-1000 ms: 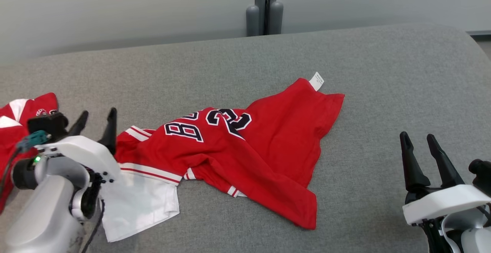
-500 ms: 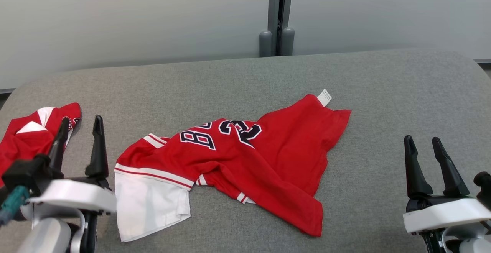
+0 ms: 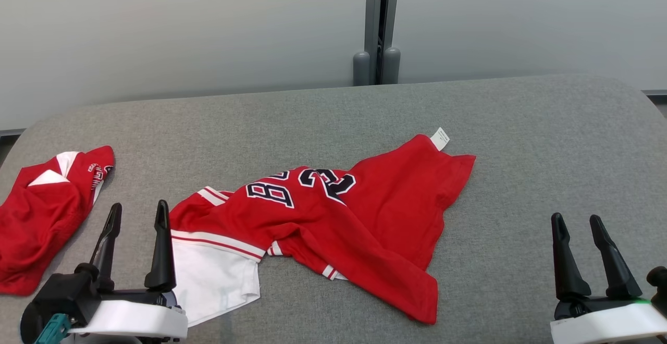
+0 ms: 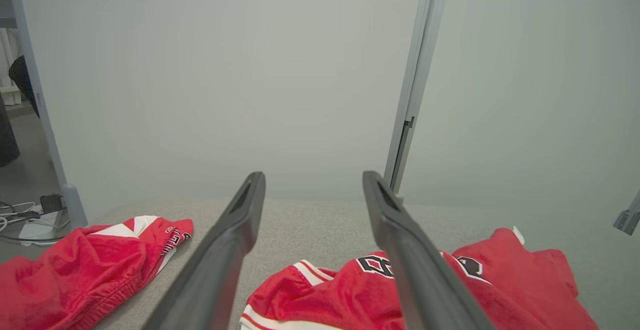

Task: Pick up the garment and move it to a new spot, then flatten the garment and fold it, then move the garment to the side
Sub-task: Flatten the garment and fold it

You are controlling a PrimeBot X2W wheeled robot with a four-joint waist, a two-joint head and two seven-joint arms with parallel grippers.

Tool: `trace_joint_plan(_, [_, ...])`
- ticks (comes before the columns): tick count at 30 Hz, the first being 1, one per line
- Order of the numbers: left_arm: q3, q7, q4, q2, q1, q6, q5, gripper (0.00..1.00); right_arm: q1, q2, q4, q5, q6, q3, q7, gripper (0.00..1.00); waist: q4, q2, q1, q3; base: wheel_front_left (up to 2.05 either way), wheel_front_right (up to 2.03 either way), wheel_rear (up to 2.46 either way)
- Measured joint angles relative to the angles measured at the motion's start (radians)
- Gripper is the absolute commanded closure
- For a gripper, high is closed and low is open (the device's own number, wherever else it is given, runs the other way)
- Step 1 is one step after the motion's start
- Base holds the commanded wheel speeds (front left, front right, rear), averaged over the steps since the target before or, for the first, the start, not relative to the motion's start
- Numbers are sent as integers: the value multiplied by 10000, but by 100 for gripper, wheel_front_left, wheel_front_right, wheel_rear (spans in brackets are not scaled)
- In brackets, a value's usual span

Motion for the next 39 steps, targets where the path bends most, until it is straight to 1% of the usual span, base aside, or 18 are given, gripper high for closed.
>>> trace_joint_plan(12, [-69, 0, 123, 88, -2, 25, 337, 0, -61, 12, -261, -247, 0, -15, 102, 0, 20, 0, 0, 61, 0, 0, 0])
trace_joint_plan(20, [-130, 4, 205, 94, -6, -12, 349, 0, -63, -21, -318, -322, 0, 48, 257, 0, 85, 0, 0, 71, 0, 0, 0])
trace_joint_plan(22, [-98, 8, 247, 79, -6, -54, 230, 0, -60, -69, -320, -221, 0, 240, 387, 0, 120, 0, 0, 89, 0, 0, 0])
trace_joint_plan(23, [-94, 81, 293, 82, -6, -63, 174, 0, -54, -104, -305, -155, 0, 357, 518, 0, 147, 0, 0, 104, 0, 0, 0])
trace_joint_plan(24, [-136, 447, 430, 79, -2, -136, -33, 0, -8, -213, -201, 29, 0, 610, 888, 0, 214, 0, 0, 148, 0, 0, 0])
trace_joint_plan(25, [-136, 447, 430, 79, -2, -136, -33, 0, -8, -213, -201, 29, 0, 610, 888, 0, 214, 0, 0, 148, 0, 0, 0])
trace_joint_plan(26, [-169, 627, 522, 96, 1, -138, -79, 0, 50, -288, -119, 174, 0, 823, 1168, 0, 253, 0, 0, 178, 0, 0, 0])
trace_joint_plan(30, [-257, 1450, 934, 132, 1, -198, -454, 0, 279, -698, 221, 1150, 0, 2134, 2579, 0, 443, 0, 0, 318, 0, 0, 0])
trace_joint_plan(32, [-311, 1789, 1124, 123, 1, -224, -623, 0, 375, -823, 389, 1707, 0, 2594, 3198, 0, 546, 0, 0, 399, 0, 0, 0])
trace_joint_plan(35, [-401, 2107, 1264, 96, -12, -244, -769, 0, 544, -901, 782, 2079, 0, 2775, 4008, 0, 699, 0, 0, 555, 0, 0, 0])
trace_joint_plan(39, [-598, 2698, 1536, 117, -96, -355, -941, 0, 502, -788, 1001, 2174, 0, 2807, 4456, 0, 857, 0, 0, 819, 0, 0, 0])
